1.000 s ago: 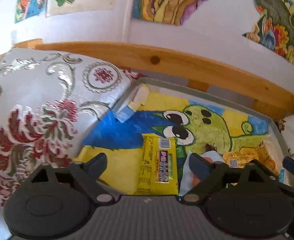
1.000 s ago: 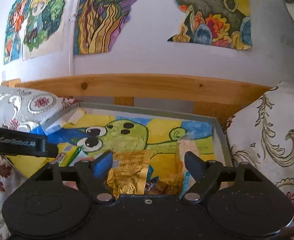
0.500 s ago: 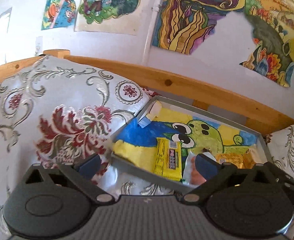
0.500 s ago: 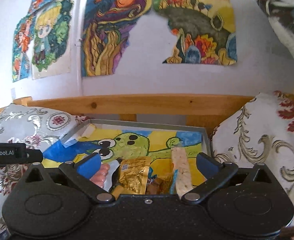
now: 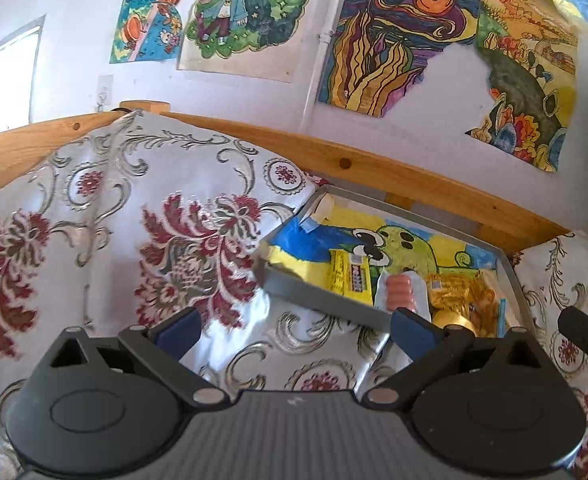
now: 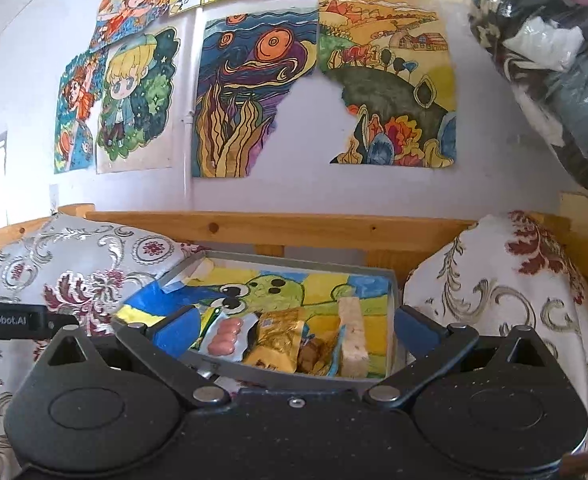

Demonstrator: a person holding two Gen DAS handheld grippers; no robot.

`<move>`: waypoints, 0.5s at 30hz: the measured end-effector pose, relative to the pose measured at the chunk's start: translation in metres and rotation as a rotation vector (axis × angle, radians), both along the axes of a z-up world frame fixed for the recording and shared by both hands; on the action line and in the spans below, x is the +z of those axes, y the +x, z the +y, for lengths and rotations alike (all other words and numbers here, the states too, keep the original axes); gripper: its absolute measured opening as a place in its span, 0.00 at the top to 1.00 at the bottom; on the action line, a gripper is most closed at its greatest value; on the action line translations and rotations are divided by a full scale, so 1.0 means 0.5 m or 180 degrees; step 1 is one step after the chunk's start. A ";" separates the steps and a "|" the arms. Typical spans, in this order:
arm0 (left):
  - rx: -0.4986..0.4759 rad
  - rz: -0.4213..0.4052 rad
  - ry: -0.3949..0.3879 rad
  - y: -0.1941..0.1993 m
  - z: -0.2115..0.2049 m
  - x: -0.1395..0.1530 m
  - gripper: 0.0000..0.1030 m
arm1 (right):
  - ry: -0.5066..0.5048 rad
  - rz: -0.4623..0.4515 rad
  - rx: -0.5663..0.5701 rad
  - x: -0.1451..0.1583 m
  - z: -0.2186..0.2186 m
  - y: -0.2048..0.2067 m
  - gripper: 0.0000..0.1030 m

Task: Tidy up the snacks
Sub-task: 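Open both tools and withdraw them from the tray toward the remaining snacks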

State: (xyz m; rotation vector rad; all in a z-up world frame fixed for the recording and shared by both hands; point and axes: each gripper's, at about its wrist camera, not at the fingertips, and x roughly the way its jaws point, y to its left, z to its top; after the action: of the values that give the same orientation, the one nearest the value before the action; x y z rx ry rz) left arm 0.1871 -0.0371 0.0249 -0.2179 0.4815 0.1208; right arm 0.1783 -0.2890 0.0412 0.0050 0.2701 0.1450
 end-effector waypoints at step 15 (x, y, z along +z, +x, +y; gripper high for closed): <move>-0.0122 0.0086 0.0189 -0.142 0.031 -0.022 0.01 | 0.0218 0.0413 -0.0084 -0.012 -0.016 -0.103 0.01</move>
State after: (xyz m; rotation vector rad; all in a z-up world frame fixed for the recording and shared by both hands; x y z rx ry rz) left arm 0.1160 -0.0216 0.0137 -0.1490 0.5080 0.1006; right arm 0.1267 -0.2970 0.0349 0.0862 0.3944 0.1279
